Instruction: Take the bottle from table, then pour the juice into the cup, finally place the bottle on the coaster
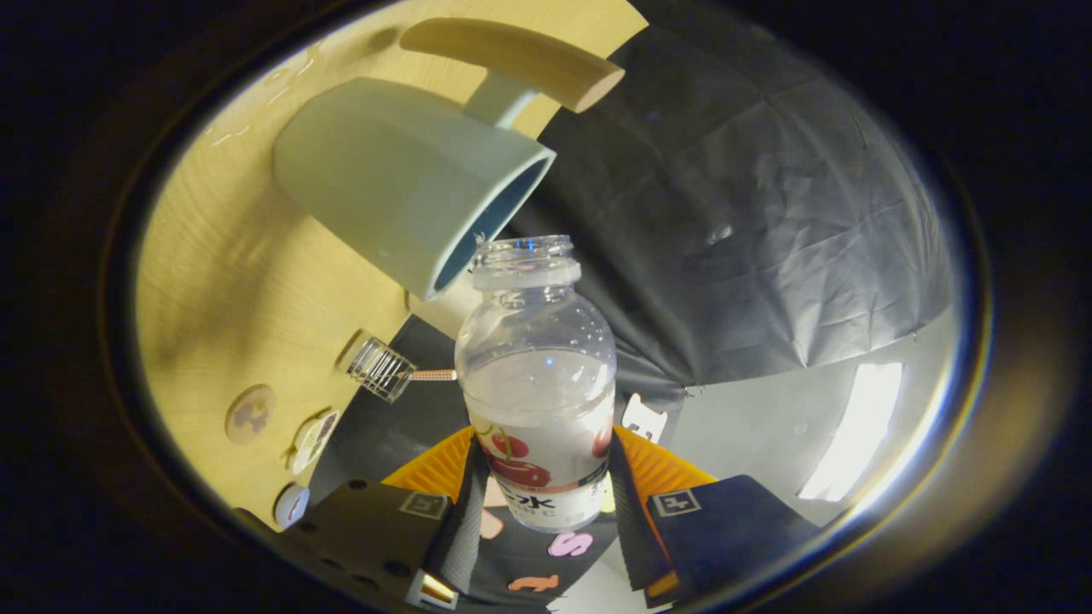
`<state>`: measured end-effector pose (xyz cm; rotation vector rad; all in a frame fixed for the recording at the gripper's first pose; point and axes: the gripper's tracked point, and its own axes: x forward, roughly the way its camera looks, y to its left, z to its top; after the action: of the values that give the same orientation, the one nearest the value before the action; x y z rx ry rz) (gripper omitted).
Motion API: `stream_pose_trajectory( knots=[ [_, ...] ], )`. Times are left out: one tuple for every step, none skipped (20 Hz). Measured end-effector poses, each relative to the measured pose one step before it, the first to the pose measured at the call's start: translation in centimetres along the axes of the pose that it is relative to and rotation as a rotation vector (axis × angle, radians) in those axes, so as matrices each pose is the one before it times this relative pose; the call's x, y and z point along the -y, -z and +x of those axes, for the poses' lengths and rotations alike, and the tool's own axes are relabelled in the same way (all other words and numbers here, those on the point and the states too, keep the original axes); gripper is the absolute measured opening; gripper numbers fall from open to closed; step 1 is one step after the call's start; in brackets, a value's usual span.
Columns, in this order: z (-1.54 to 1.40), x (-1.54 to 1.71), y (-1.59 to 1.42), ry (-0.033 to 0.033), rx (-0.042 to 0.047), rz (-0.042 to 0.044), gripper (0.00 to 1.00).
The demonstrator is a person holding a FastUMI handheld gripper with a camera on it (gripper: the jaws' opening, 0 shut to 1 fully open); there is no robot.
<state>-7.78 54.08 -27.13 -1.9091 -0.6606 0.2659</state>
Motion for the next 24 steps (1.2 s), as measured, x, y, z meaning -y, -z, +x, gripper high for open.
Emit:
stream_pose_trajectory(
  knots=[
    [0.038, -0.067, -0.044, 0.00316, 0.00348, -0.00673, 0.72],
    [-0.022, 0.058, -0.077, 0.00529, 0.00395, -0.01123, 0.72],
    [-0.032, -0.020, 0.187, 0.00760, 0.00073, -0.01277, 0.72],
    [0.072, 0.071, 0.054, 0.00752, 0.00386, -0.01228, 0.72],
    [0.023, 0.064, -0.033, 0.00785, 0.00210, -0.01021, 0.72],
    [0.007, 0.112, -0.022, 0.00628, 0.00399, -0.01098, 0.72],
    [0.007, 0.122, 0.004, 0.00663, 0.00461, -0.01191, 0.72],
    [0.048, 0.100, 0.002, 0.00256, 0.00339, -0.00782, 0.72],
    [0.039, 0.071, 0.030, 0.00015, 0.00345, -0.00197, 0.72],
    [0.030, 0.070, 0.041, 0.00071, -0.00063, -0.00156, 0.72],
    [0.105, 0.108, 0.023, 0.00410, 0.00185, -0.00562, 0.72],
    [0.058, 0.128, -0.017, 0.00655, 0.00184, -0.00927, 0.72],
    [0.045, 0.138, 0.024, 0.00768, 0.00474, -0.01273, 0.72],
    [0.037, 0.054, -0.009, 0.00237, 0.00251, -0.01100, 0.72],
    [0.002, 0.096, 0.023, 0.00587, 0.00214, -0.01174, 0.72],
    [0.018, 0.156, 0.050, 0.00654, -0.00039, -0.01274, 0.72],
    [0.088, 0.012, 0.054, 0.00053, -0.00016, -0.00549, 0.72],
    [0.039, -0.061, 0.040, -0.00396, -0.00266, 0.00296, 0.72],
    [-0.256, -0.048, -0.110, -0.00605, -0.00287, 0.00745, 0.72],
    [0.011, -0.006, 0.025, -0.00559, -0.00584, 0.01333, 0.72],
    [-0.131, -0.268, 0.084, -0.00705, -0.00907, 0.01841, 0.72],
    [-0.078, -0.318, 0.057, -0.01786, -0.01037, 0.02855, 0.72],
    [-0.109, -0.596, -0.010, -0.03232, -0.00975, 0.05240, 0.72],
    [-0.157, -0.529, 0.020, -0.03060, -0.00839, 0.05896, 0.72]
  ],
)
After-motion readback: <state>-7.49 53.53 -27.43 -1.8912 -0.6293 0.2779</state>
